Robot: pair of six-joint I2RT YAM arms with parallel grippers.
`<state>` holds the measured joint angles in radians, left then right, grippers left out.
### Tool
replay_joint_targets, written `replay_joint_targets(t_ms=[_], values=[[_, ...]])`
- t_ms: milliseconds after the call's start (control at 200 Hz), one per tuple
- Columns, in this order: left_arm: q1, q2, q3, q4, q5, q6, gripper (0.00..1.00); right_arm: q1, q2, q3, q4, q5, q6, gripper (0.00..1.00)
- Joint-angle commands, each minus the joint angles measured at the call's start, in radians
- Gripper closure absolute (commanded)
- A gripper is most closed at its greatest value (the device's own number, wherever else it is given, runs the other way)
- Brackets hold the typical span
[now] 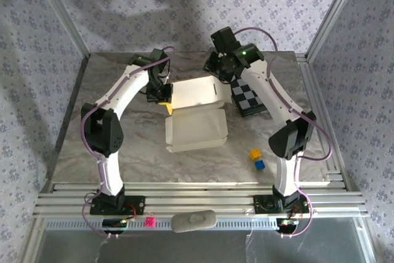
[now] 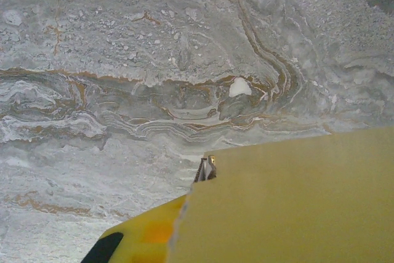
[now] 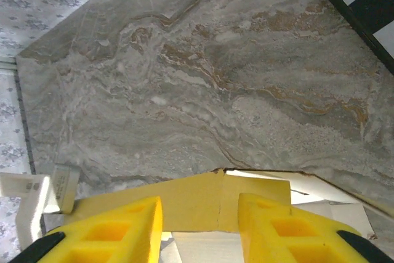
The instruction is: Fold the paper box
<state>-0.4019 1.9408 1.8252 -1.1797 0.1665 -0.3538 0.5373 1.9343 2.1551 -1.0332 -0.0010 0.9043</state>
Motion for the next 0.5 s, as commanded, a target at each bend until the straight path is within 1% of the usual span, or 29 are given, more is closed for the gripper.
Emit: replay_joint_targets(t_ms=[0,495], values=[[-0.006,-0.04,0.029,-0.037,-0.011,-0.007,1.0,-0.008,0.0,0.018,-0.045,-0.015,-0.014,0.62],[-0.019,-0.043,0.046,-0.041,-0.03,-0.008,1.0,-0.023,0.027,-0.003,-0.022,-0.094,0.095,0.64]])
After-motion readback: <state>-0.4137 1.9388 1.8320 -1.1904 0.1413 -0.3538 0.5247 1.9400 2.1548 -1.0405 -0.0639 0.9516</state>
